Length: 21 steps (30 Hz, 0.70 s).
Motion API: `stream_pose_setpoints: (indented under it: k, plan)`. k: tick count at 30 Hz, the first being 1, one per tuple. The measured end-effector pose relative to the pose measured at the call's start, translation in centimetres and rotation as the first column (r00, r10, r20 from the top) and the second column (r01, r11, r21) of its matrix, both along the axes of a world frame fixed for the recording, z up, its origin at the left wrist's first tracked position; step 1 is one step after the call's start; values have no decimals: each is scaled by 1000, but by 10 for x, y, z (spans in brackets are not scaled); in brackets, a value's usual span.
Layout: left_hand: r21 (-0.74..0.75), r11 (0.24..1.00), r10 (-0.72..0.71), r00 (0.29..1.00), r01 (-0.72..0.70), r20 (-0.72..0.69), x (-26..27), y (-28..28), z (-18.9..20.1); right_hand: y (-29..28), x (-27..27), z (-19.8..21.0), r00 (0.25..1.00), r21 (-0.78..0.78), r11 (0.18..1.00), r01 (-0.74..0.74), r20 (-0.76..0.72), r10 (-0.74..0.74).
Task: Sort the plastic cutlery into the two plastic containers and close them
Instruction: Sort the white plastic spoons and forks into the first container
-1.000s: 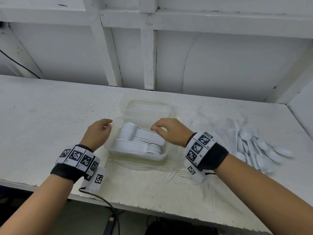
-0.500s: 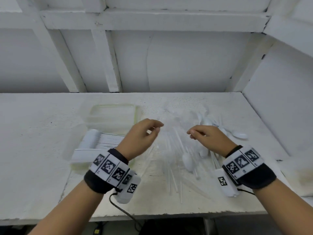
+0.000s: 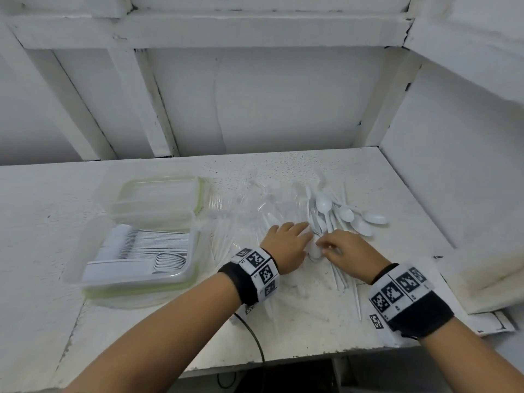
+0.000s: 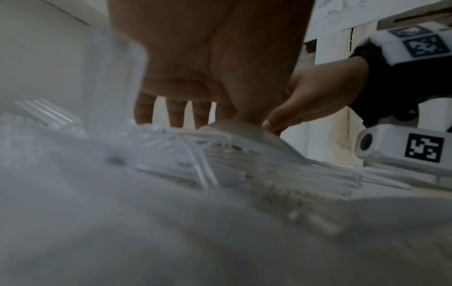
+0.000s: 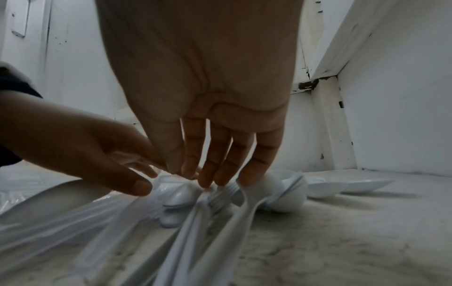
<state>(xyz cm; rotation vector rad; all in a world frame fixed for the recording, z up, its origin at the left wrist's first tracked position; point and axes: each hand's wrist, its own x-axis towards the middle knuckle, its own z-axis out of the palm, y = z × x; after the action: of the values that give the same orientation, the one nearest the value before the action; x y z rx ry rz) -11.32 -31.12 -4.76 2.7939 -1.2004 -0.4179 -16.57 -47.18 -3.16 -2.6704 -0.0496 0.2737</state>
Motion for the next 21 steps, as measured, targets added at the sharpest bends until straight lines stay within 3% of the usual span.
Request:
stream_pose_setpoints:
  k: [3, 9, 13, 18, 21]
  plan:
    - [-12, 1000, 13, 1000, -13, 19, 5, 5, 0, 1, 3, -5, 999, -47, 998, -45, -9, 45]
    - [-126, 992, 3, 999, -9, -53, 11, 35, 1, 9, 10, -12, 989, -362, 920, -150, -54, 140]
    - [-229, 973, -11, 1000, 11, 4, 6, 59, 5, 11, 13, -11, 980, -395, 899, -191, -27, 196]
    - [64, 982, -177, 984, 177, -11, -2, 72, 8, 10, 12, -2, 971, -274, 937, -216, 41, 236]
    - [63, 984, -171, 983, 167, 64, -5, 69, 11, 13, 11, 2, 961, -231, 952, -200, 144, 237]
